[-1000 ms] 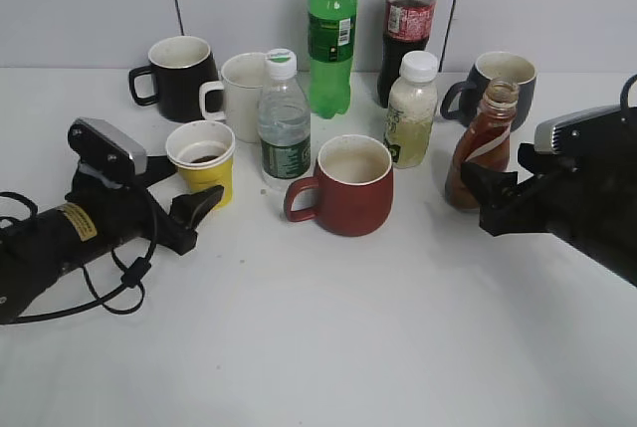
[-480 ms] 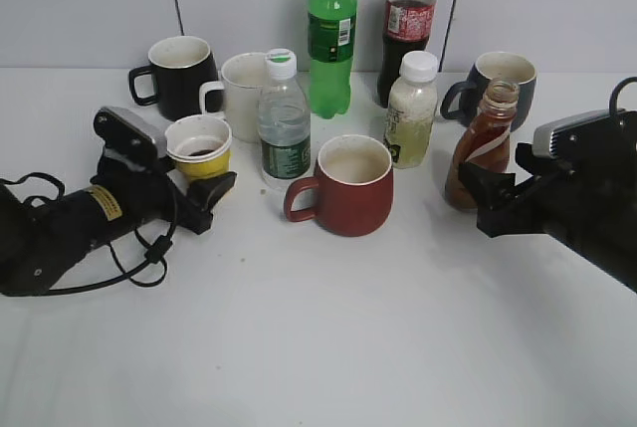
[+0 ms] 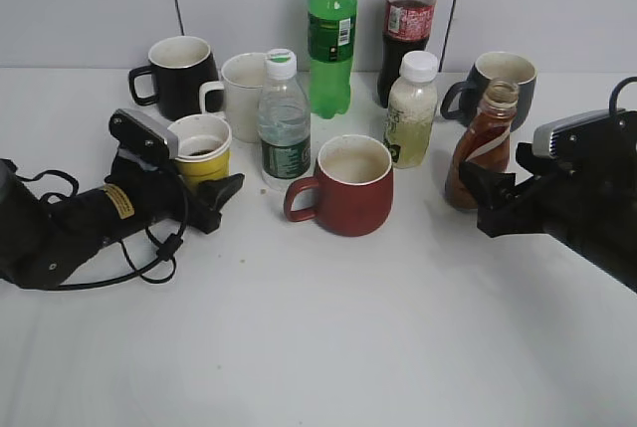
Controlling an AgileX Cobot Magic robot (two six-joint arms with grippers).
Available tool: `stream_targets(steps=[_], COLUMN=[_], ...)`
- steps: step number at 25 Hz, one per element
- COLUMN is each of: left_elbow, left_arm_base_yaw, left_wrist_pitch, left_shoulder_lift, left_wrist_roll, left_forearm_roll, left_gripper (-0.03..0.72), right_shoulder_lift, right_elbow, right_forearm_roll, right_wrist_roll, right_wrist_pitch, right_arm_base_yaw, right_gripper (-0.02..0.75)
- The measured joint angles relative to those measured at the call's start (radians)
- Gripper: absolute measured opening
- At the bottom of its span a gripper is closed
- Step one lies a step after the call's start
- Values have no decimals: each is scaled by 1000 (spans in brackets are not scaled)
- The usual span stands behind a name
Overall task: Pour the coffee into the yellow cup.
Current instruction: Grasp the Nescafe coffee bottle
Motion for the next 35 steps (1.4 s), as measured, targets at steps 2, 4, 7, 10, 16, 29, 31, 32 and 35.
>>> stream_targets(steps=[2,4,7,10,16,29,31,32,35], left_elbow=[-2,-3,-3,-3,16,172,189,198,204], left_arm_base_yaw=[0,0,0,0,0,0,0,0,0], left_wrist_pitch=[-2,-6,-12,-13,-17,-107,-110,-110,-110], left_shoulder_lift=[0,0,1,1,-17,-142,-148,-150,-152], left_wrist_roll=[-2,-2,-2,-2,-2,-2,-2,-2,-2], left_forearm_roll=[1,0,1,2,2,2,2,5,40], left_gripper=[536,486,428,427,424,422,422,422,422], right_shoulder_lift=[0,0,0,0,11,187,207,219,260], right_elbow=[0,0,0,0,-3,-132,-155,-170,-210], right_forearm_roll=[0,0,0,12,29,86,85,83,80], right_wrist_roll=[-1,-1,-5,-20,-53,3,12,12,27], right_wrist_pitch=[0,0,0,0,-1,-26,-27,-28,-30], right_arm_base_yaw=[0,0,0,0,0,0,0,0,0], right_gripper=[586,586,586,586,591,596,596,596,595])
